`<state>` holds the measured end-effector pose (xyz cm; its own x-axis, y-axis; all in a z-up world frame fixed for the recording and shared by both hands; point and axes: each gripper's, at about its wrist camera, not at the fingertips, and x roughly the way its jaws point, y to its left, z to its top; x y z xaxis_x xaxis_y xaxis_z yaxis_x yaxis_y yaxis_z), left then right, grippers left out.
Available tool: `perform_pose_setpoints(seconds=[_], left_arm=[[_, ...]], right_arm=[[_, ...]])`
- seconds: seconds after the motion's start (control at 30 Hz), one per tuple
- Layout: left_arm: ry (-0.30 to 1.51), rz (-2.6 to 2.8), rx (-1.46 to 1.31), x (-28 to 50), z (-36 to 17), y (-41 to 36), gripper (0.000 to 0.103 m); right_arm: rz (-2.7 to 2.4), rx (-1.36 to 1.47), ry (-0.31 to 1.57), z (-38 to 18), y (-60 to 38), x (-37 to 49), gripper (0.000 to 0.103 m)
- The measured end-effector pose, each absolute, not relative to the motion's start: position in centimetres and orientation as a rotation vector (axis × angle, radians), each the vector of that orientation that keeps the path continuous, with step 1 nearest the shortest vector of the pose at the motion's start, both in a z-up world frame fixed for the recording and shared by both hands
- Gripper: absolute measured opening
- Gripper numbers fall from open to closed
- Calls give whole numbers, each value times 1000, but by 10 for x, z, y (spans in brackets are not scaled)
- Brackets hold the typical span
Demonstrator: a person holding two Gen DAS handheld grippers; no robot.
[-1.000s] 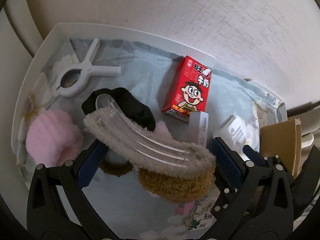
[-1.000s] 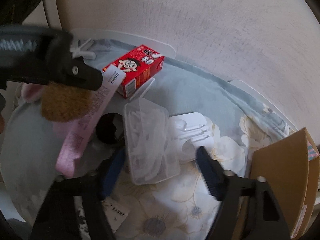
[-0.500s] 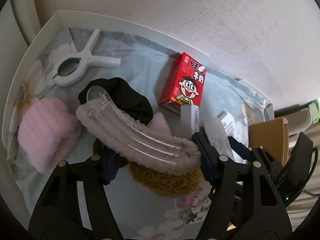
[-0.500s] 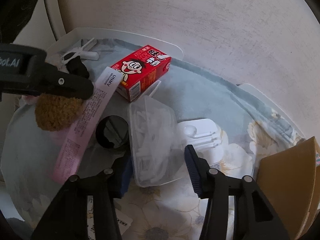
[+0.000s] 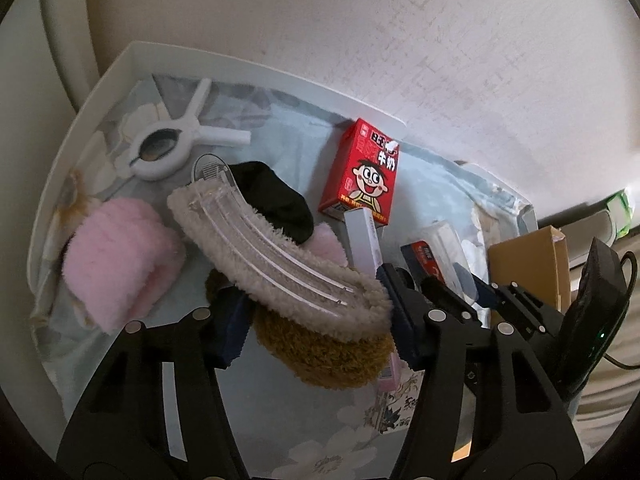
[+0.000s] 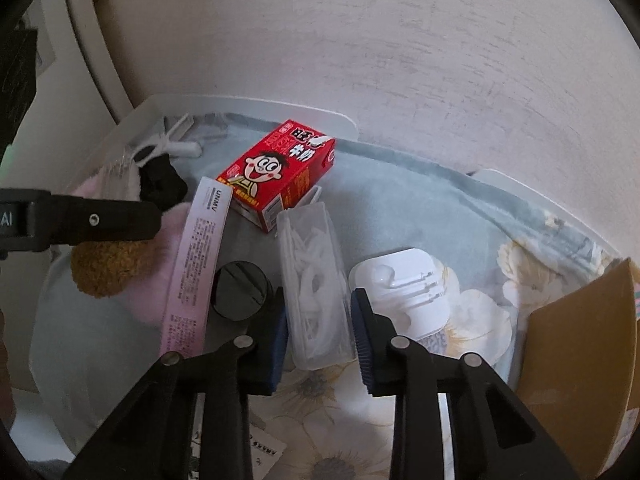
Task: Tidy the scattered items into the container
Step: 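Grasp the fuzzy hair clip with the left tool while the right tool grasps the clear case, then carry both items into the cardboard box and open both tools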
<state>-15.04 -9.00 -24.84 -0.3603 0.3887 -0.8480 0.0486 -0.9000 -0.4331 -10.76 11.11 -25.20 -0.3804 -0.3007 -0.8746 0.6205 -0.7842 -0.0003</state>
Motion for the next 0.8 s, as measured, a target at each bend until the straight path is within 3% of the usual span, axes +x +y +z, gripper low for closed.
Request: perform_pose_setpoints(seconds=[0.3, 0.53, 0.8], left_arm=[[-533, 2437, -1579, -139, -220, -98, 56], [-383, 2526, -1493, -124, -154, -84, 56], [-277, 2545, -1268, -110, -67, -37, 56]], right_arm=[[-2188, 1273, 376, -235, 116, -104, 27], [-2233, 1236, 230, -188, 120, -96, 27], [-2358, 1209, 83, -112, 193, -72, 25]])
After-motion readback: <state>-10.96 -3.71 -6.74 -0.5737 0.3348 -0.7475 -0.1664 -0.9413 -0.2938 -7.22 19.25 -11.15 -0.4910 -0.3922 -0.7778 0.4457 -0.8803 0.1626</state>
